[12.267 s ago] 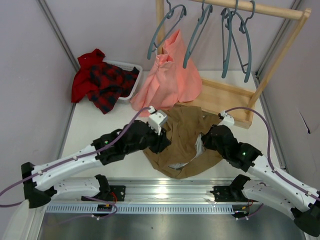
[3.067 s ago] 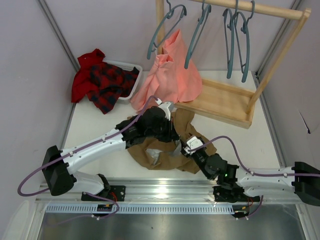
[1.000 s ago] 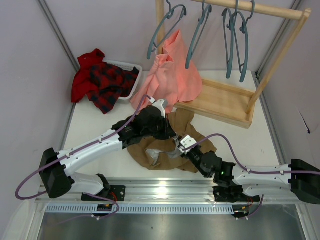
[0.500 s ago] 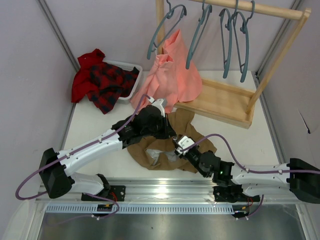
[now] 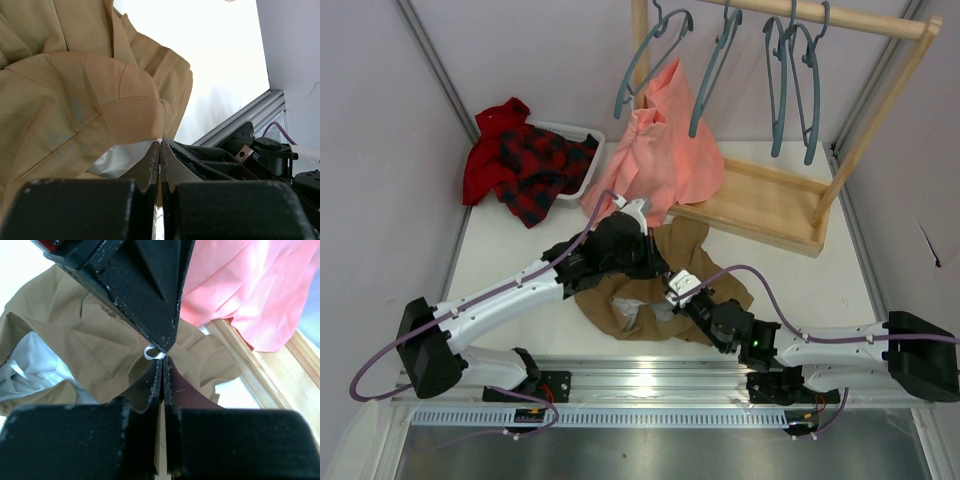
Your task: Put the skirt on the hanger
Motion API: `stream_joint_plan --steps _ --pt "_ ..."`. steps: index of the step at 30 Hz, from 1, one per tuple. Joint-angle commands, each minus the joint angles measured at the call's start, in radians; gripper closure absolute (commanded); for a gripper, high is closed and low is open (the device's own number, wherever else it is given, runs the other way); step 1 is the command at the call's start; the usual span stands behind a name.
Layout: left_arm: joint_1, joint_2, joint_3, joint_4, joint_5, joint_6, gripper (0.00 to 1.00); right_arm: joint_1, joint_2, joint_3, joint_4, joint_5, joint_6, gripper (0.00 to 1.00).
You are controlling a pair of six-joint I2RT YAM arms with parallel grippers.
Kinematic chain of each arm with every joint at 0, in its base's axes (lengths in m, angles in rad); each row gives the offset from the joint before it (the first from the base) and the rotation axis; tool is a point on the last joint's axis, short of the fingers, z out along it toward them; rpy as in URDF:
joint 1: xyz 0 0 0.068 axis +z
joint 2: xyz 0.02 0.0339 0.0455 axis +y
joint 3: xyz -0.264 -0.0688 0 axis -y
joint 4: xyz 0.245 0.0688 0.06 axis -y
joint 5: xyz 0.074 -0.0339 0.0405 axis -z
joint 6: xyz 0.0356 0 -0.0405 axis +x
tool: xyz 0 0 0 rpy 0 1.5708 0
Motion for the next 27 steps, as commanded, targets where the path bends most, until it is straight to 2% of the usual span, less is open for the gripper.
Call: stream_joint_plan --steps 1,3,5,6,7,8,10,13,16,20,24,27 --pt "0.009 -0.045 -0.009 0.034 -0.006 -0.012 0.95 -0.005 -0.019 0.032 0.099 0.019 0.005 1.00" --pt "0.009 -0.049 -0.012 0.041 -0.004 -0.009 0.92 -0.010 -0.034 0.034 0.085 0.007 0.024 1.00" --pt "0.009 -0.060 -0.006 0.034 -0.004 0.004 0.77 -0.028 -0.053 0.032 0.057 -0.025 0.053 1.00" --pt "0.009 -0.066 0.000 0.032 -0.005 0.022 0.66 -0.042 -0.079 0.031 0.031 -0.048 0.100 1.00" --pt "0.009 -0.075 0.005 0.029 -0.027 0.034 0.46 -0.059 -0.094 0.037 0.004 -0.088 0.135 1.00" --pt "0.010 -0.095 0.025 0.020 -0.048 0.047 0.38 -0.095 -0.109 0.036 -0.050 -0.113 0.171 1.00" --pt "0.015 -0.120 0.042 -0.017 -0.102 0.091 0.24 -0.148 -0.172 0.039 -0.125 -0.198 0.292 1.00" --pt "0.038 -0.169 0.063 -0.044 -0.160 0.143 0.13 -0.244 -0.278 0.033 -0.289 -0.286 0.427 1.00" --pt "0.061 -0.215 0.050 -0.035 -0.173 0.186 0.07 -0.323 -0.365 0.023 -0.402 -0.360 0.531 1.00" --pt "0.064 -0.233 0.034 -0.005 -0.133 0.266 0.06 -0.447 -0.461 0.029 -0.521 -0.438 0.666 1.00" --pt "0.064 -0.240 -0.001 0.035 -0.099 0.370 0.07 -0.576 -0.472 0.052 -0.615 -0.492 0.822 1.00" --pt "0.062 -0.246 -0.012 0.075 -0.099 0.433 0.07 -0.619 -0.447 0.078 -0.693 -0.510 0.948 1.00"
